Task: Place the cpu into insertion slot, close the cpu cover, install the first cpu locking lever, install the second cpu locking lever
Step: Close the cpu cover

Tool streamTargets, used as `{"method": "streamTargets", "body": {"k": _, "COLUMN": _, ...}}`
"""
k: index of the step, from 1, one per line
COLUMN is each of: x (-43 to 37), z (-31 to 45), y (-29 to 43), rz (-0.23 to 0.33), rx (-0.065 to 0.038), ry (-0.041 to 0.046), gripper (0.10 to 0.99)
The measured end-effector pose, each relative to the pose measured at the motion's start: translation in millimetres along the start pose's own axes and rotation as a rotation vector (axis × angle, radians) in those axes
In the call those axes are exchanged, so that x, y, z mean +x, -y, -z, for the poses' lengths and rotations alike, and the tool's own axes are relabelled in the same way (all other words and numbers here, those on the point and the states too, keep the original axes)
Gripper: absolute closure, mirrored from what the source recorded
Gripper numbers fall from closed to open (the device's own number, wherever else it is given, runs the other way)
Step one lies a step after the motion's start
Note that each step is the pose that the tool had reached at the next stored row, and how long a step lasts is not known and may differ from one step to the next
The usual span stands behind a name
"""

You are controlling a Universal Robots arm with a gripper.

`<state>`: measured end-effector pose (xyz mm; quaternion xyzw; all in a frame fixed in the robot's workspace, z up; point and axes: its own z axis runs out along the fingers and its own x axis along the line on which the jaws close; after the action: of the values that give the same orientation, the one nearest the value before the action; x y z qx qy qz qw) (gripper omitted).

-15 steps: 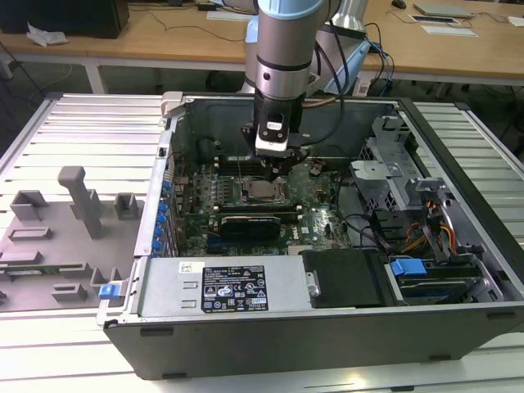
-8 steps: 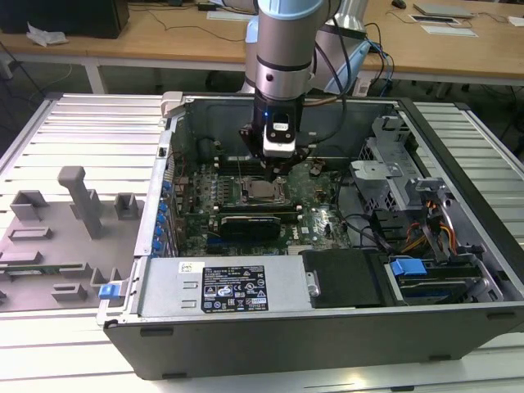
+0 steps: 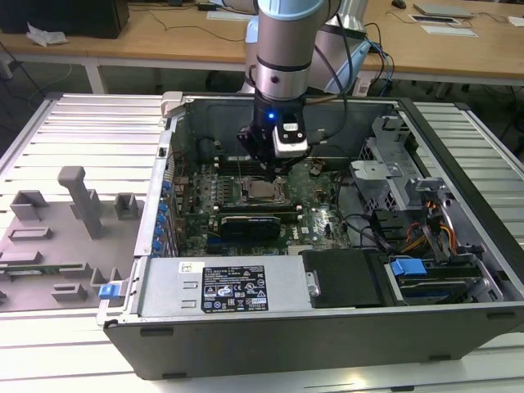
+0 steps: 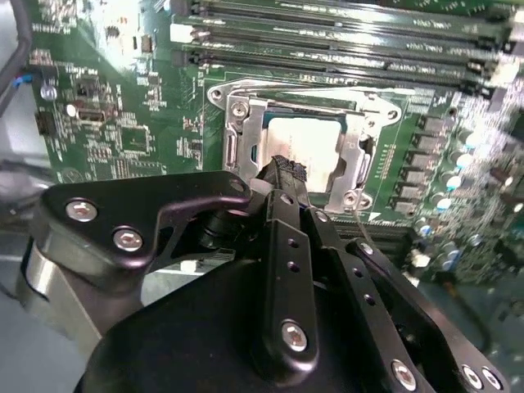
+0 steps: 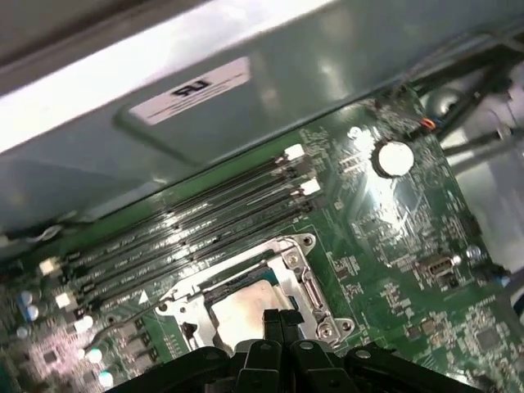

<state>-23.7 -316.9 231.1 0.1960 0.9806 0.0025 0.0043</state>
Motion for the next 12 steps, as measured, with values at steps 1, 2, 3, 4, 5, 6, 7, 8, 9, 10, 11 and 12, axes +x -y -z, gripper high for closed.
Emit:
{"method": "streamTargets", "body": {"k": 1, "x": 0.0, "z": -0.1, "y": 0.0, "rz": 0.033, "rx": 0.000, "ry": -0.0001, "gripper": 0.980}}
{"method": "streamTargets", "body": {"k": 2, "x": 0.0, "z": -0.1, "y": 0.0, "rz": 0.053, "rx": 0.000, "ry": -0.0001, "gripper": 0.980}}
{"method": "streamTargets", "body": {"k": 3, "x": 0.0, "z": -0.2, "y": 0.0, "rz": 0.072, "rx": 0.000, "ry": -0.0001, "gripper": 0.980}}
{"method": "streamTargets", "body": {"k": 4, "x": 0.0, "z": -0.2, "y": 0.0, "rz": 0.099, "rx": 0.000, "ry": -0.0002, "gripper": 0.980}}
{"method": "streamTargets", "body": {"k": 5, "x": 0.0, "z": -0.3, "y": 0.0, "rz": 0.120, "rx": 0.000, "ry": -0.0002, "gripper": 0.980}}
{"method": "streamTargets", "body": {"k": 6, "x": 0.0, "z": -0.3, "y": 0.0, "rz": 0.143, "rx": 0.001, "ry": -0.0003, "gripper": 0.980}}
{"method": "streamTargets", "body": {"k": 7, "x": 0.0, "z": -0.4, "y": 0.0, "rz": 0.160, "rx": 0.001, "ry": -0.0003, "gripper": 0.980}}
{"method": "streamTargets", "body": {"k": 8, "x": 0.0, "z": -0.5, "y": 0.0, "rz": 0.184, "rx": 0.001, "ry": -0.0003, "gripper": 0.980}}
{"method": "streamTargets", "body": {"k": 9, "x": 0.0, "z": -0.5, "y": 0.0, "rz": 0.201, "rx": 0.001, "ry": -0.0003, "gripper": 0.980}}
{"method": "streamTargets", "body": {"k": 10, "x": 0.0, "z": -0.5, "y": 0.0, "rz": 0.223, "rx": 0.001, "ry": -0.0003, "gripper": 0.980}}
{"method": "streamTargets", "body": {"k": 11, "x": 0.0, "z": -0.6, "y": 0.0, "rz": 0.243, "rx": 0.002, "ry": -0.0003, "gripper": 0.980}}
{"method": "streamTargets", "body": {"k": 12, "x": 0.0, "z": -0.7, "y": 0.0, "rz": 0.268, "rx": 0.002, "ry": -0.0003, "gripper": 0.980}}
